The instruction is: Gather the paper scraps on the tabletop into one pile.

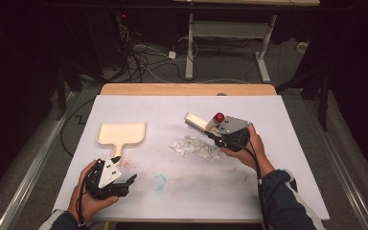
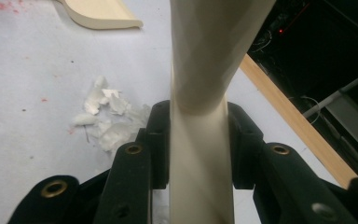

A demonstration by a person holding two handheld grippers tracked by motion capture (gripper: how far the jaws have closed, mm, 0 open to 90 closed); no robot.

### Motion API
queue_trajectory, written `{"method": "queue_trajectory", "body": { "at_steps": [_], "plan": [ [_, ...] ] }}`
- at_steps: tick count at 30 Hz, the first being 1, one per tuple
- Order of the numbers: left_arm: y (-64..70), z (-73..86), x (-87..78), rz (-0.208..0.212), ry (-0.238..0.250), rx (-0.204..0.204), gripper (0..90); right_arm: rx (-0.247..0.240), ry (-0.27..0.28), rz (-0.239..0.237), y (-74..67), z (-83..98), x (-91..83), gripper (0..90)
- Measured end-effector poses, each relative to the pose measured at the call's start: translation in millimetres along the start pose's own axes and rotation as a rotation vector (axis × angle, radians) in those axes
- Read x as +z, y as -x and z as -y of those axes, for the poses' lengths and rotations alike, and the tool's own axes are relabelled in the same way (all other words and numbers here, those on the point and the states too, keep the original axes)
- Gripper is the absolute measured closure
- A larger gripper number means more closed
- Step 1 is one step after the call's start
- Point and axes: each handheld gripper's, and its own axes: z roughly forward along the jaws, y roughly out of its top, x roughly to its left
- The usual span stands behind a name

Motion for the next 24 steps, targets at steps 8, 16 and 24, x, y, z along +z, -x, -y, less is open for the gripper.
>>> {"method": "queue_trajectory", "body": {
  "at_steps": [8,16,24],
  "plan": [
    [-0.7,1.6,0.9,0.006,-0.005,0.009,21.4,0.061,-0.007,0.017,-2.2,-2.4,-13.1,67.9],
    [0.0,1.5,-3.9,0.004,0.011,0.018,21.4,0.154,0.009,-0.003,-2.2,-13.8,-23.6,67.9],
    [-0.2,1.6,-3.7,0.010,0.013,0.027,21.4,0.219,0.019,-0.039,-11.6,-25.9,-30.0,67.8]
  ]
}}
